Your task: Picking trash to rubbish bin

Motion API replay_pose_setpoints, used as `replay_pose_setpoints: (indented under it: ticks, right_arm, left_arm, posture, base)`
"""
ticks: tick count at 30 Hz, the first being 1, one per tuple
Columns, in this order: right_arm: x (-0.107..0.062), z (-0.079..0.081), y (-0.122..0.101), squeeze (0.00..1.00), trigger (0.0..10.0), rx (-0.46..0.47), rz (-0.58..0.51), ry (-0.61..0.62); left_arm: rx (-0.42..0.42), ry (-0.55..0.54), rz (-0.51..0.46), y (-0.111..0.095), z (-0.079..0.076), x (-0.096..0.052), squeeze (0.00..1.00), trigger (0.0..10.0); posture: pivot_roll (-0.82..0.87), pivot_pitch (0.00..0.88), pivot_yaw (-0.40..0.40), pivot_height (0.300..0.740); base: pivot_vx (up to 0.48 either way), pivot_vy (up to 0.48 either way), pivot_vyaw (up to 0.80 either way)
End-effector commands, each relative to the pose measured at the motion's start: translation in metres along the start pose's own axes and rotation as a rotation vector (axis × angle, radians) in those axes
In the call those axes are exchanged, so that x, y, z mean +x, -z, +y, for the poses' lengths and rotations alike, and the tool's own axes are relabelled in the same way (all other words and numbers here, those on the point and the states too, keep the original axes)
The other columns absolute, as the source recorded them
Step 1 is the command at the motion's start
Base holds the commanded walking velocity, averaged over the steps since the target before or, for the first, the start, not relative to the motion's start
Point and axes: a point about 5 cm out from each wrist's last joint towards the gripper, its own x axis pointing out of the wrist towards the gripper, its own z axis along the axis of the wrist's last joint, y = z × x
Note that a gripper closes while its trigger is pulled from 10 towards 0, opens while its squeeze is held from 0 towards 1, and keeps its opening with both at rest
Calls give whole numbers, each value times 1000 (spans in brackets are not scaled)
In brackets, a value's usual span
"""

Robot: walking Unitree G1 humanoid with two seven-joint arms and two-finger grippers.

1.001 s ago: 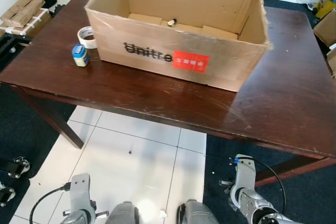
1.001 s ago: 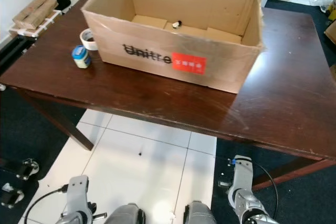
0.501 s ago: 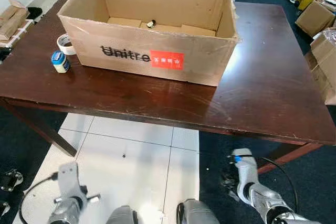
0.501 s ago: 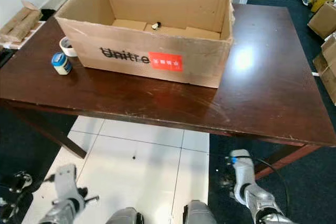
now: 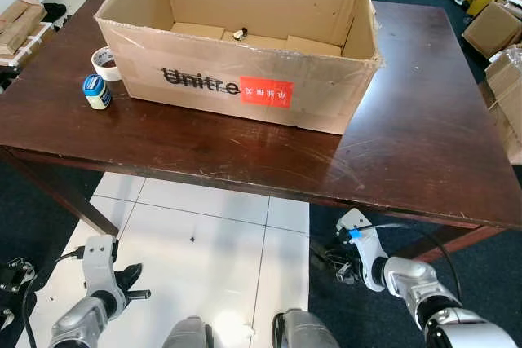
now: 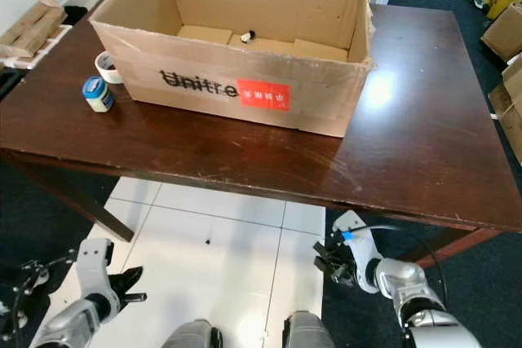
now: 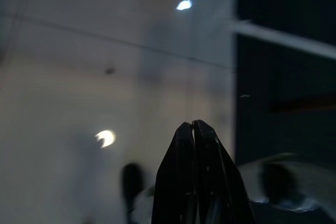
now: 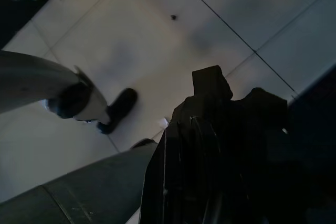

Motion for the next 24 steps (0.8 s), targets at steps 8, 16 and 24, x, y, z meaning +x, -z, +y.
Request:
replay_pose_setpoints:
  ticks: [8,16,24]
  right_arm:
    - [-5,2,-19,0,10000,-58,-71,-190]
    - [-9,2,-31,0,10000,-101,-100,-284]
    - [-16,4,-49,0,10000,-154,-150,-398]
  left_arm:
    - [93,607,52,-16,-8,-36,0,10000]
    - [169,718,49,-24,-17,-32,0,10000]
    - [213,802,23,-32,-31,-27,0,10000]
  posture:
    - [38,168,12,740]
    - [36,171,12,740]
    - [33,169,8,740]
  base:
    - [0,0,0]
    - [0,0,0]
    - [0,0,0]
